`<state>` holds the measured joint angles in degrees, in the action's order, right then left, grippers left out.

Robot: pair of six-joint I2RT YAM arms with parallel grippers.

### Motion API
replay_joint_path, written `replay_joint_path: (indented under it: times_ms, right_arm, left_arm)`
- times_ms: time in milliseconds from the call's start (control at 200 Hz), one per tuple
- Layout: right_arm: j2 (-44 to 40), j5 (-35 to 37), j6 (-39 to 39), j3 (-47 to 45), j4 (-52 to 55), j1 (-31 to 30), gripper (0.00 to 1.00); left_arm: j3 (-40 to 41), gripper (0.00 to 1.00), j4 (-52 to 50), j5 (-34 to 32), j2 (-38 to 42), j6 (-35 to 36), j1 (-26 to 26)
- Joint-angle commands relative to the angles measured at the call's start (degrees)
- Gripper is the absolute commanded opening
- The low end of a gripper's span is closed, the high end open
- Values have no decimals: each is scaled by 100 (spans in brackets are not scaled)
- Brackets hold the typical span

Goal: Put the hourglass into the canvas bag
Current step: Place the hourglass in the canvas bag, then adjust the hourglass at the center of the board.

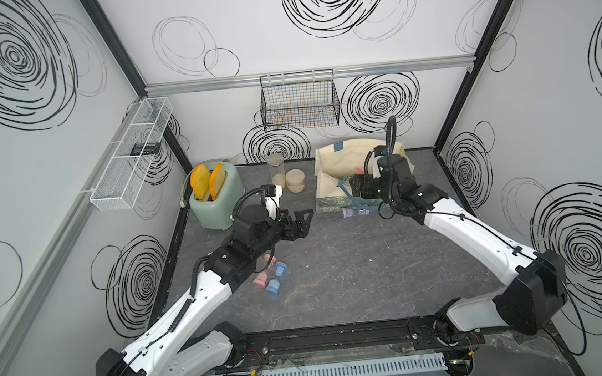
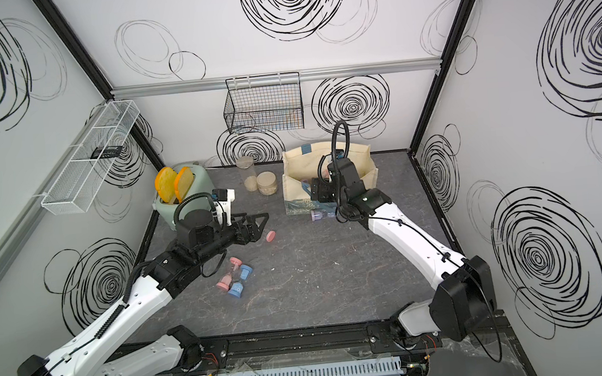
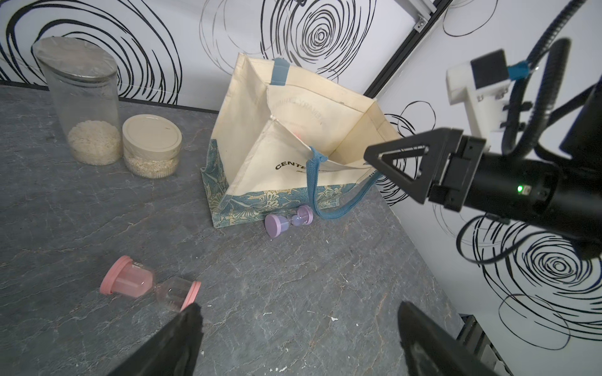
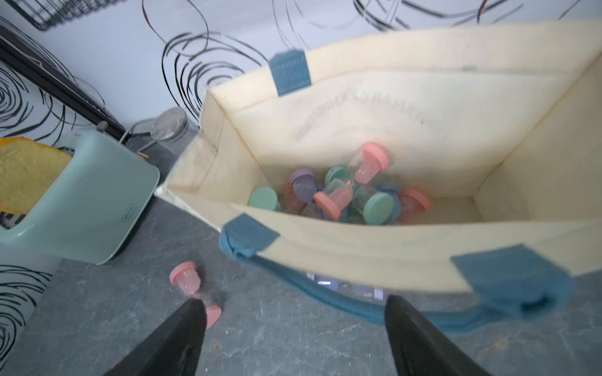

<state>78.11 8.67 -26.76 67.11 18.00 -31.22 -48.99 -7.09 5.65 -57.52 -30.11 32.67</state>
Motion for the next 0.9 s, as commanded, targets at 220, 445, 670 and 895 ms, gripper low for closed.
replay_joint_path:
  times_ms: [220, 445, 670, 895]
  right_arm:
    - [205, 198, -1056, -1245, -969, -642, 91]
    - [1084, 593, -1850, -1097, -1084, -691, 91]
    - [1820, 1035, -2450, -927, -1174, -522, 91]
    - [2431, 1417, -2774, -603, -1131, -377, 91]
  left_arm:
    - [281, 96, 225, 52, 42, -45, -17]
    - [430, 96, 529, -118, -24, -168, 91]
    - [461, 96, 774, -188, -145, -311, 231]
    - [408, 96, 874, -197, -306, -316, 302]
